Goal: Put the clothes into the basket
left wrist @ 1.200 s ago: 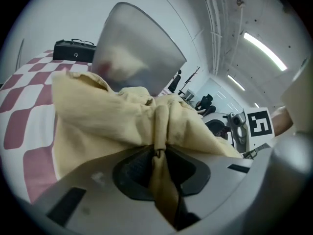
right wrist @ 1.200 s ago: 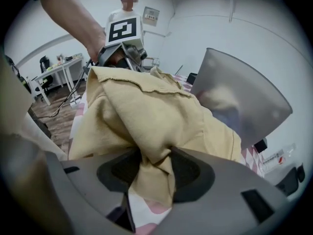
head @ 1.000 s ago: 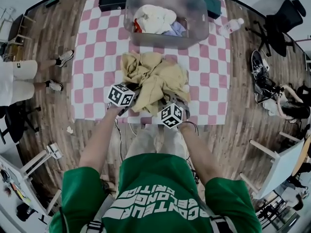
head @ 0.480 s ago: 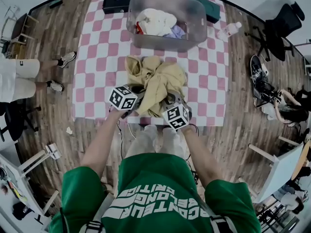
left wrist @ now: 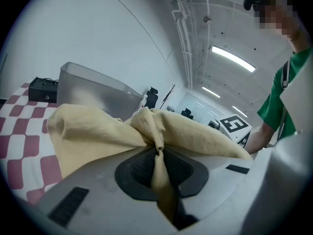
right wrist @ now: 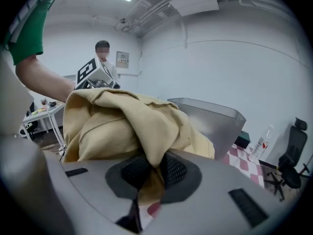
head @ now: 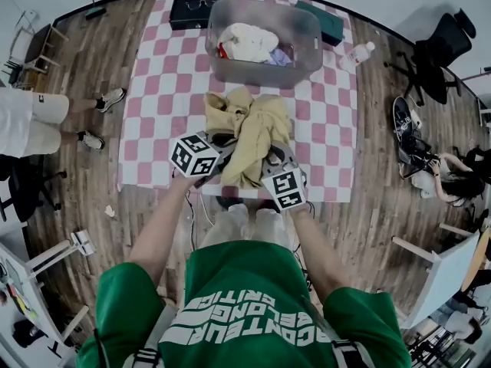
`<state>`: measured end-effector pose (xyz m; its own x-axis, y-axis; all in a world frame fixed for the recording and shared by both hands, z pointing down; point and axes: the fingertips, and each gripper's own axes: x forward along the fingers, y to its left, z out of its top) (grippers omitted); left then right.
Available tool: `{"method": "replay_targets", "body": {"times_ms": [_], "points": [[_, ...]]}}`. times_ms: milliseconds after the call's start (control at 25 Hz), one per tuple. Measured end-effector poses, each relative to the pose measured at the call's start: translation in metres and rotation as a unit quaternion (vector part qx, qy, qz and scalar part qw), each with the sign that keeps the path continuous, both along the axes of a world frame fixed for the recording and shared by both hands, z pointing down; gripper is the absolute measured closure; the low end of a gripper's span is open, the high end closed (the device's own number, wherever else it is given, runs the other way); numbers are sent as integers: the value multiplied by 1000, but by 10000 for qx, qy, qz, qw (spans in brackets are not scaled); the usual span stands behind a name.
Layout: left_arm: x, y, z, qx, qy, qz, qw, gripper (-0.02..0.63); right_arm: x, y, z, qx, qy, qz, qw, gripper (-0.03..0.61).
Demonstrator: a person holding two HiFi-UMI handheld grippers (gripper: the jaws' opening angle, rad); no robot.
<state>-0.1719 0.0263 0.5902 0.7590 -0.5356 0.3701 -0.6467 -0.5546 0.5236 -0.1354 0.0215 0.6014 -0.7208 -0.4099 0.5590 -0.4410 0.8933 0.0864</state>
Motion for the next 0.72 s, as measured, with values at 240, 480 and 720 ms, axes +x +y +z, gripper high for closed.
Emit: {"method": "replay_targets", "body": {"times_ms": [240, 480, 720], "points": [[1, -3, -57, 563, -54, 0, 9984, 594, -5, -3, -52, 259, -470, 146, 9985, 531], [-3, -11, -120, 1129, -187, -78, 9934, 594, -9, -13, -112, 635, -773, 237, 9947, 531], [-7, -27, -185, 1702, -365, -189, 9846, 594, -14, -31, -175, 1041, -1106, 207, 9882, 531]]}}
